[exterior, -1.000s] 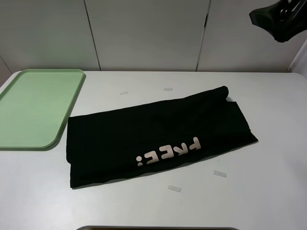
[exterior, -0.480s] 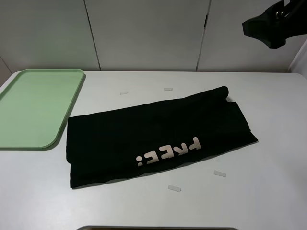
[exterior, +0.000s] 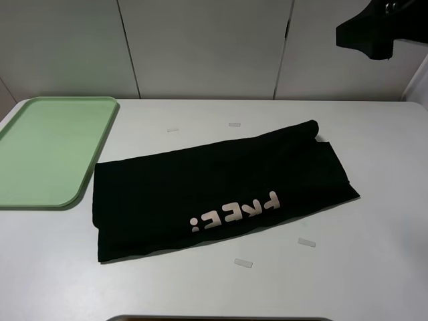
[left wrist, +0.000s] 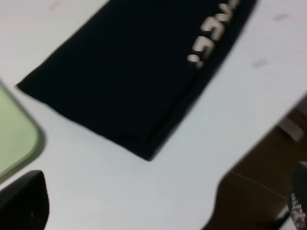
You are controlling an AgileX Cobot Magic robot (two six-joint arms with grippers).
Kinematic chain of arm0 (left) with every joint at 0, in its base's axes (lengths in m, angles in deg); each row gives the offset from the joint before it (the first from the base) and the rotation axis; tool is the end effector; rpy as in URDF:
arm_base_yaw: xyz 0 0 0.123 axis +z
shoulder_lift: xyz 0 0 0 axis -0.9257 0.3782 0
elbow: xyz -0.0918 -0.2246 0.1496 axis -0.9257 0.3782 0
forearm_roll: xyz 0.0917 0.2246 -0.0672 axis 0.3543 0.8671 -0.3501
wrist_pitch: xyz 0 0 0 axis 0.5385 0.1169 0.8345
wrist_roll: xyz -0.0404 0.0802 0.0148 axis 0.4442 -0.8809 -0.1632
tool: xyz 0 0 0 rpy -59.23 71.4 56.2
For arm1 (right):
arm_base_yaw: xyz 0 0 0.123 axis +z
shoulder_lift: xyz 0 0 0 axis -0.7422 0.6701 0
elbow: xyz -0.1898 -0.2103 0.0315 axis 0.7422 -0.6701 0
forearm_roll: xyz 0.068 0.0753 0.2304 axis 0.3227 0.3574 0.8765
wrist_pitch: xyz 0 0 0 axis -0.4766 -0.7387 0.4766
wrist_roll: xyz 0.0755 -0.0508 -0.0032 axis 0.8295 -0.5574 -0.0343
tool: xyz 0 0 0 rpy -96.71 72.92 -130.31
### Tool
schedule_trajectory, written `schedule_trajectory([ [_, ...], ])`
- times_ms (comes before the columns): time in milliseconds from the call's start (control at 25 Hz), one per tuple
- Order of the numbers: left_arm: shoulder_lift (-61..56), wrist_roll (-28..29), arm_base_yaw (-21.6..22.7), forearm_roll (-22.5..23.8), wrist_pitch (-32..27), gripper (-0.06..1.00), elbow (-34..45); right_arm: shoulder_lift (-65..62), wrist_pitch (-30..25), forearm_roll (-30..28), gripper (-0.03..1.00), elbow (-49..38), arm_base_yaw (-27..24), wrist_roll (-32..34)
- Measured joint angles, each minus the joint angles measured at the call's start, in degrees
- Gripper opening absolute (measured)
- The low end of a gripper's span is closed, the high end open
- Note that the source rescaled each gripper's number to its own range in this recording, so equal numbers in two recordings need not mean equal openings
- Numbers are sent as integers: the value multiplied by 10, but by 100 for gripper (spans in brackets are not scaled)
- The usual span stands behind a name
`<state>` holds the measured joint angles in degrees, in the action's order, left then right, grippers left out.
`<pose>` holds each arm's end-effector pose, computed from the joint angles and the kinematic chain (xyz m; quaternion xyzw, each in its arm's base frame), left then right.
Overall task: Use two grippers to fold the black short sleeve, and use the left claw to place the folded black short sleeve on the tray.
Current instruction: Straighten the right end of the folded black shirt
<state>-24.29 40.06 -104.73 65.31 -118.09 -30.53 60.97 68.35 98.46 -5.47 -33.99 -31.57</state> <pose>-0.0036 0.0069 0.2777 0.2804 0.8054 -0.1392 0.5033 0.2160 0.0624 0.3482 -0.1588 0.8226 0.0851 0.5394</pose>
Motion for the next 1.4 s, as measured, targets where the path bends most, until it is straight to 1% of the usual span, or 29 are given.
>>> schedule_trajectory([
  [40,0,0,27,0,0,100,0,0,-6,0,100,0,0,12],
  [80,0,0,92,0,0,100,0,0,-16,1,100,0,0,21],
  [120,0,0,122,0,0,100,0,0,-16,1,100,0,0,21],
  [240,0,0,231,0,0,100,0,0,-32,2,100,0,0,27],
  [360,0,0,317,0,0,100,0,0,-64,3,100,0,0,35],
  [480,0,0,372,0,0,100,0,0,-94,5,100,0,0,44],
  [520,0,0,381,0,0,100,0,0,-103,6,100,0,0,45],
  [560,0,0,381,0,0,100,0,0,-112,8,100,0,0,45],
  [680,0,0,390,0,0,100,0,0,-113,8,100,0,0,46],
  [840,0,0,391,0,0,100,0,0,-118,15,100,0,0,46],
  [880,0,0,391,0,0,100,0,0,-127,21,100,0,0,47],
  [1200,0,0,391,0,0,100,0,1,-136,23,100,0,0,47],
  [1400,0,0,391,1,0,100,0,47,-139,24,100,0,0,28],
])
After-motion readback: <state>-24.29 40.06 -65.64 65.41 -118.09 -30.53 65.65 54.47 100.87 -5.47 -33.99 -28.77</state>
